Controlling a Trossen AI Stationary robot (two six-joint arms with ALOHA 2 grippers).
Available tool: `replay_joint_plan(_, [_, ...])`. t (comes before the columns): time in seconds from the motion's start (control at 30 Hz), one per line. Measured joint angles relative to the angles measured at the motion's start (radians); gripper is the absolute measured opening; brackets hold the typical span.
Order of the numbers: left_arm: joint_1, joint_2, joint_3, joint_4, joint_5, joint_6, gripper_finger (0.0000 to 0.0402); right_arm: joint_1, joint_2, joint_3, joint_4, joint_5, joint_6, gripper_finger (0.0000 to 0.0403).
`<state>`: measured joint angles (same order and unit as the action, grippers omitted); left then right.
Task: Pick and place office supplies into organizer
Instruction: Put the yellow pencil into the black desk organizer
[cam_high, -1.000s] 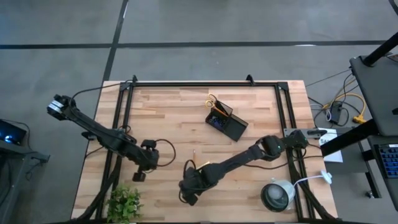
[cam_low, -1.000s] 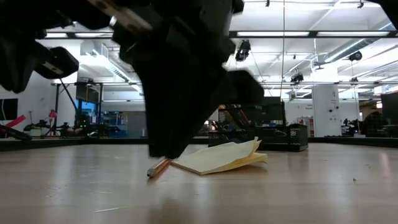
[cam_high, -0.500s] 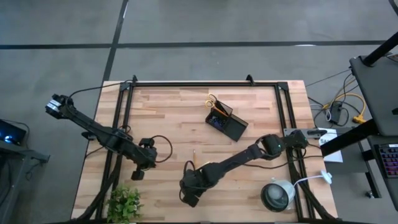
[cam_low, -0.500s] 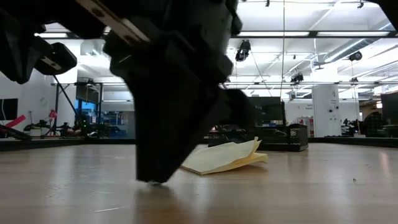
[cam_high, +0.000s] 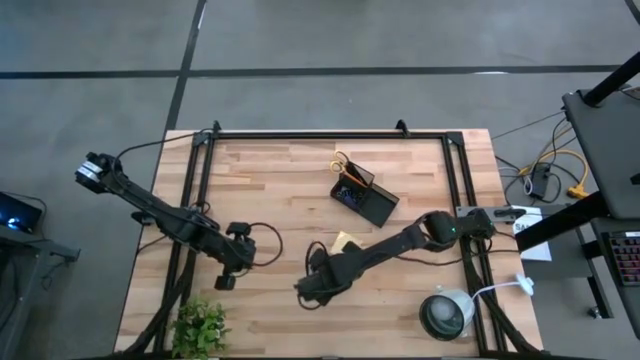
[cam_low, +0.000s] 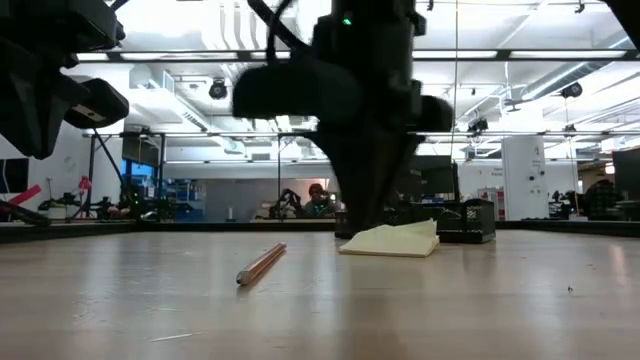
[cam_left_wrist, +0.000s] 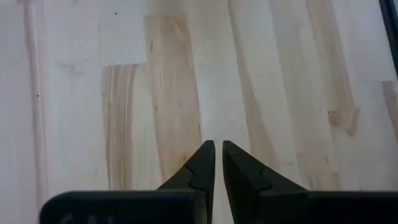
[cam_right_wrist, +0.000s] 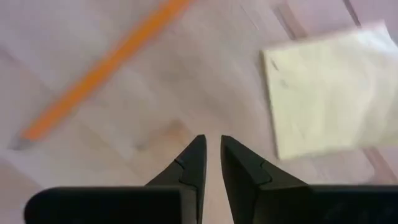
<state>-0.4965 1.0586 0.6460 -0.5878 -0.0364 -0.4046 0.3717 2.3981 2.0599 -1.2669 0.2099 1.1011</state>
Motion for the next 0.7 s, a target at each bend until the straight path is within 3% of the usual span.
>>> replay_joint_plan(0.1, [0.0,0.007,0.0,0.006,0.0,-0.006,0.0015,0.001,-0.001,-0.003,0.026,-0.082,0.019,0.0038])
replay_joint_plan(0.23, [0.001,0.006,0.0,0.015,0.026,0.014,0.0015,0.006,-0.015,-0.001,0.206,-0.269,0.006,0.0038])
replay_joint_plan(0.3, [0.005,0.006,0.0,0.029,0.059,0.029,0.0015,0.011,-0.015,0.0,0.267,-0.25,0.042,0.0038])
replay_joint_plan(0.47, [0.005,0.005,0.0,0.06,0.079,0.037,0.0015,-0.017,-0.015,0.004,0.245,-0.073,0.112,0.0038])
replay_joint_plan(0.7, [0.005,0.002,0.0,0.062,0.08,0.019,0.0015,-0.143,-0.01,-0.053,0.236,-0.033,0.053,0.0038])
